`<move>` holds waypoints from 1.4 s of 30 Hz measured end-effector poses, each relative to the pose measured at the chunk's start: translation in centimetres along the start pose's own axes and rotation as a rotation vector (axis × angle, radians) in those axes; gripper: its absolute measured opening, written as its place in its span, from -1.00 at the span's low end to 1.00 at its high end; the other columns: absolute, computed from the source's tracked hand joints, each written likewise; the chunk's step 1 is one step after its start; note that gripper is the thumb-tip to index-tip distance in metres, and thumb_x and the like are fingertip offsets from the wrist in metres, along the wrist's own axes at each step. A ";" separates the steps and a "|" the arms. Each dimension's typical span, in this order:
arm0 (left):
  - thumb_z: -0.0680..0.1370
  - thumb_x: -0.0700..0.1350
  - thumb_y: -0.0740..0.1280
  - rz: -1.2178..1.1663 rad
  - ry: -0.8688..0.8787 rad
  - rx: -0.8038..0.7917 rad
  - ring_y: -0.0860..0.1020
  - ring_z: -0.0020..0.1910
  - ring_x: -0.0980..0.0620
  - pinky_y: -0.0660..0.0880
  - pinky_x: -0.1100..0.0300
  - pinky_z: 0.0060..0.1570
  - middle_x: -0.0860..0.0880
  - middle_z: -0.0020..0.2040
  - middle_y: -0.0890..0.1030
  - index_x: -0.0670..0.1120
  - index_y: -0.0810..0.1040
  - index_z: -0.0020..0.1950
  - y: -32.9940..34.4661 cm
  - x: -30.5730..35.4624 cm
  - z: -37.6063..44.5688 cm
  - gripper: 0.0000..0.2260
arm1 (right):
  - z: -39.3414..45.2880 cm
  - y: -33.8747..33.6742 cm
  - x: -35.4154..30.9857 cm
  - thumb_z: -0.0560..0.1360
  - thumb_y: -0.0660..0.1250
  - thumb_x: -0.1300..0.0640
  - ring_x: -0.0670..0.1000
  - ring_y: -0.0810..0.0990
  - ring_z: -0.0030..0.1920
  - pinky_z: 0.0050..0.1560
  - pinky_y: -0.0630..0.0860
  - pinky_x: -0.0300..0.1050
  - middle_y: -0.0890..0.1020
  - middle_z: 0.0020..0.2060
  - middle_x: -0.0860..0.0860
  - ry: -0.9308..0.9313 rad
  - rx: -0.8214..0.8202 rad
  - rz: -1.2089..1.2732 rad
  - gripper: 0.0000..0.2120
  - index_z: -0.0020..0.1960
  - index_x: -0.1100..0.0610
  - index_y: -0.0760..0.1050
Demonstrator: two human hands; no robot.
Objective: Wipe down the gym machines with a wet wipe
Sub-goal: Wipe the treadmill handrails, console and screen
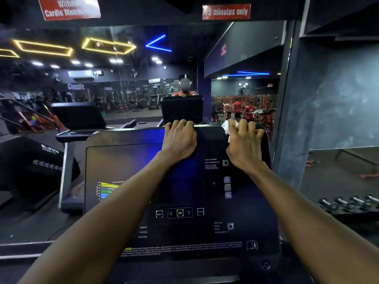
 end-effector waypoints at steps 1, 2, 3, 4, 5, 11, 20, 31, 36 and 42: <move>0.58 -0.03 0.03 0.000 -0.003 -0.010 0.49 0.14 -0.17 0.31 -0.10 0.23 -0.13 0.14 0.58 -0.14 0.53 0.19 0.2 0.5 0.2 -0.62 | 0.1 0.0 -0.3 0.39 0.31 0.31 0.21 0.40 0.05 -0.02 0.36 0.17 0.46 0.05 0.18 -0.008 -0.008 0.012 -0.49 0.34 0.21 0.38; 0.60 -0.04 0.06 -0.003 -0.003 -0.018 0.49 0.14 -0.17 0.30 -0.09 0.23 -0.13 0.13 0.58 -0.14 0.53 0.18 0.4 0.9 0.4 -0.67 | 0.2 0.1 -0.8 0.39 0.29 0.30 0.21 0.40 0.05 -0.01 0.35 0.17 0.45 0.05 0.17 -0.031 -0.021 0.022 -0.49 0.34 0.21 0.38; 0.62 -0.05 0.08 -0.009 -0.001 -0.023 0.49 0.14 -0.16 0.29 -0.09 0.23 -0.12 0.13 0.58 -0.14 0.53 0.17 0.6 1.7 0.7 -0.70 | 0.4 0.1 -0.9 0.40 0.27 0.30 0.20 0.39 0.07 -0.01 0.35 0.16 0.45 0.06 0.16 -0.061 -0.033 0.019 -0.49 0.36 0.19 0.37; 0.62 -0.05 0.10 -0.014 0.002 -0.027 0.49 0.14 -0.16 0.29 -0.11 0.23 -0.12 0.13 0.58 -0.14 0.53 0.16 0.8 2.3 0.8 -0.71 | 0.5 0.1 -0.8 0.41 0.25 0.30 0.20 0.39 0.08 0.00 0.34 0.16 0.45 0.07 0.15 -0.089 -0.042 0.009 -0.48 0.37 0.18 0.36; 0.62 -0.04 0.10 -0.019 0.006 -0.034 0.48 0.14 -0.16 0.28 -0.13 0.23 -0.12 0.13 0.57 -0.13 0.52 0.16 1.0 3.0 1.1 -0.71 | 0.5 0.0 -0.1 0.41 0.24 0.29 0.20 0.39 0.08 0.01 0.34 0.15 0.44 0.07 0.14 -0.094 -0.044 0.000 -0.48 0.37 0.16 0.36; 0.59 -0.08 0.13 -0.004 0.071 -0.011 0.46 0.19 -0.17 0.29 -0.14 0.20 -0.14 0.25 0.52 -0.14 0.47 0.32 1.7 6.5 1.5 -0.65 | -0.9 -0.1 6.1 0.43 0.24 0.29 0.20 0.36 0.08 0.01 0.27 0.13 0.41 0.07 0.13 0.106 -0.025 0.027 -0.53 0.33 0.12 0.35; 0.58 0.00 0.07 0.044 0.126 0.100 0.48 0.07 -0.15 0.34 -0.18 0.15 -0.11 0.15 0.55 -0.12 0.45 0.33 3.5 11.0 2.1 -0.60 | -3.4 1.7 9.0 0.57 0.21 0.11 0.18 0.39 0.11 0.09 0.28 0.11 0.37 0.11 0.11 0.465 0.118 0.246 -0.76 0.22 0.12 0.45; 0.56 0.04 0.04 0.102 0.098 0.176 0.44 0.01 -0.15 0.28 -0.18 0.18 -0.10 0.07 0.51 -0.13 0.44 0.22 3.5 11.4 1.8 -0.62 | 0.1 2.3 8.7 0.68 -0.06 -0.13 0.20 0.55 0.18 0.15 0.43 0.10 0.60 0.15 0.14 0.568 -0.035 0.730 -0.51 0.30 0.19 0.43; 0.54 0.05 0.00 0.032 0.033 0.082 0.45 0.08 -0.15 0.26 -0.27 0.25 -0.10 0.06 0.53 -0.13 0.46 0.12 3.5 13.2 2.6 -0.63 | -4.4 5.0 10.1 0.65 -0.09 -0.25 0.25 0.53 0.24 0.26 0.43 0.21 0.59 0.20 0.20 0.689 -0.114 0.768 -0.37 0.39 0.23 0.35; 0.61 0.04 0.03 0.026 0.105 0.054 0.41 0.14 -0.13 0.24 -0.20 0.27 -0.11 0.19 0.49 -0.13 0.38 0.33 4.7 15.1 3.2 -0.61 | -1.1 3.2 9.2 0.67 -0.15 -0.24 0.18 0.42 0.41 0.38 0.29 0.11 0.47 0.41 0.12 0.622 -0.136 0.923 -0.38 0.51 0.11 0.30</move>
Point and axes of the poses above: each hand's wrist, its own z-axis towards the middle knuckle, its own y-axis out of the palm, x = y × z, the point moved 8 cm from there along z, towards the middle knuckle
